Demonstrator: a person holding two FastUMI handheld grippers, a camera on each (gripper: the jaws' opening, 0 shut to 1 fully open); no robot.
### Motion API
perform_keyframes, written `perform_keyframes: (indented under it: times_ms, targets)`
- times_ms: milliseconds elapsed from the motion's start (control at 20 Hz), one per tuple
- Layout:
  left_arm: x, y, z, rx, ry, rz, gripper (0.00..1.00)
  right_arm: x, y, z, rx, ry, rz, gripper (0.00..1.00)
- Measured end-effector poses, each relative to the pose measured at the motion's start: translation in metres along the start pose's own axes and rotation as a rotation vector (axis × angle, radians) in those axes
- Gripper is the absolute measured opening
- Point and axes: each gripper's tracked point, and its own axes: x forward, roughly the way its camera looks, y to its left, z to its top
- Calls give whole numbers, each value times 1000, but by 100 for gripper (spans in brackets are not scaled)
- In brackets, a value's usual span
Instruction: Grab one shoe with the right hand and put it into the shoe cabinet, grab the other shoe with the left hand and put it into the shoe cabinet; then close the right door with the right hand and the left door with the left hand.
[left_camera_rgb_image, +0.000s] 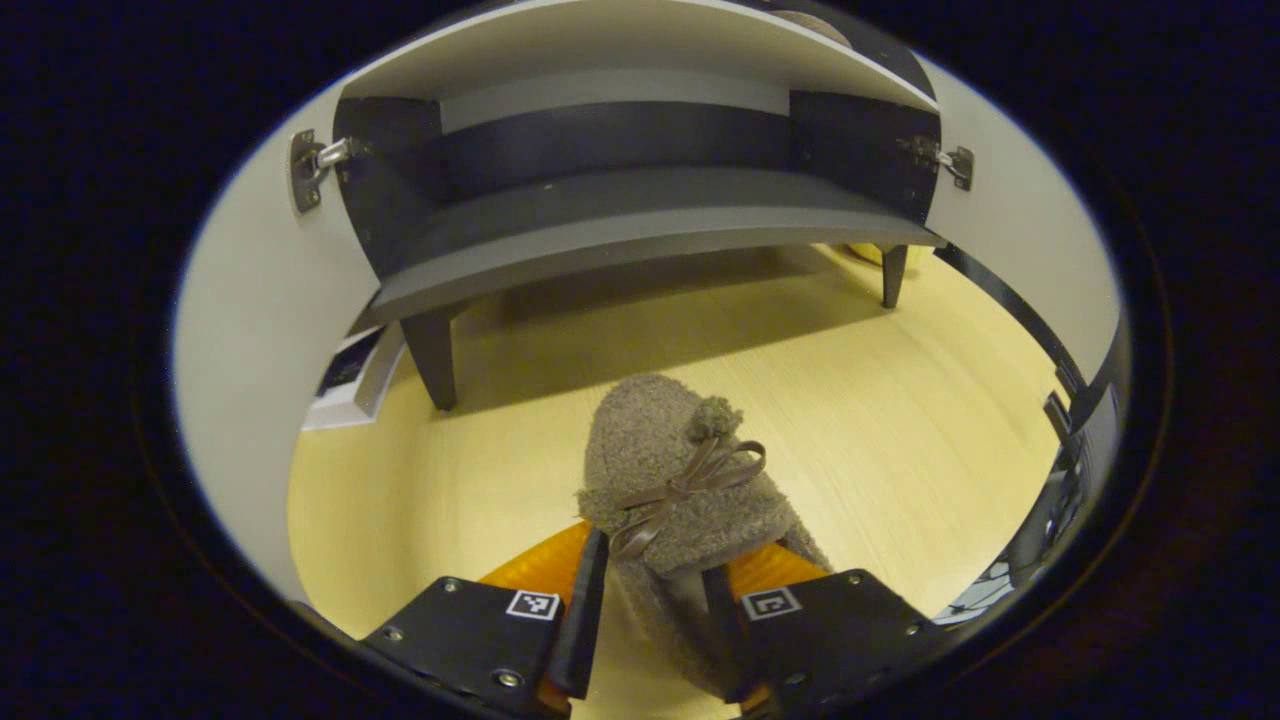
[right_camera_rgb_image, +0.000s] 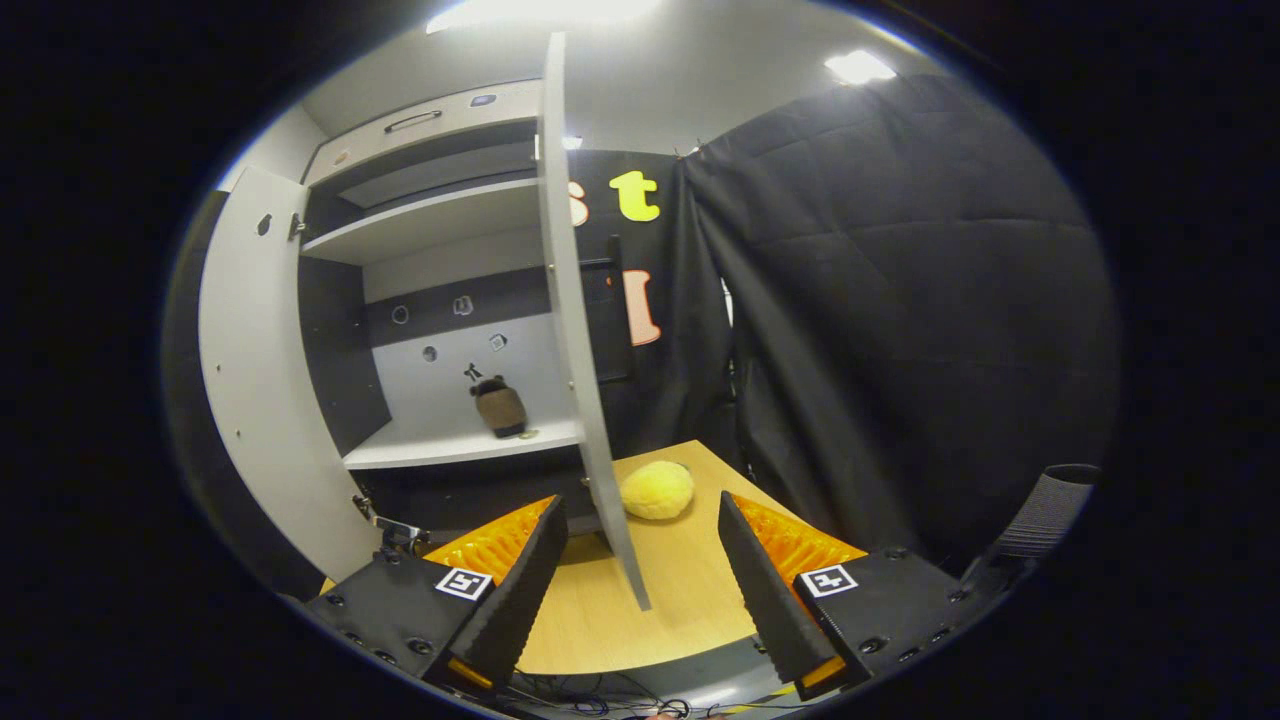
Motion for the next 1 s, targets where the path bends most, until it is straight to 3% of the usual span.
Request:
perform_keyframes:
  times_ms: [50,100,200,250,350,450,500,600,950,1000]
  targets:
    - [0,-1,2,7,-9,-16,43,-1,-15,0,-13,-2,-35,92]
    - [2,3,2,20,-12,-9,49,-3,-29,0,-22,-1,-70,96]
    - [7,8,-7,2,36,31,26,2,-52,1,-27,9,-124,96]
    - [6,6,-7,-4,34,45,15,7,-63,3,-32,10,-150,92]
    - [6,13,-5,12,38,102,15,22,-82,10,-42,-9,-180,96]
    - [0,10,-5,-22,71,115,3,39,-94,21,-32,-17,-171,96]
    - [-3,7,-3,-47,80,111,3,52,-95,22,-30,-20,-151,92]
    - [-4,5,-5,-80,101,114,2,76,-108,29,-53,-41,-144,96]
    - [-31,16,26,-49,65,190,2,138,-127,42,10,-40,-83,92]
    - [-31,17,26,-47,46,197,2,146,-127,42,18,-40,-75,96]
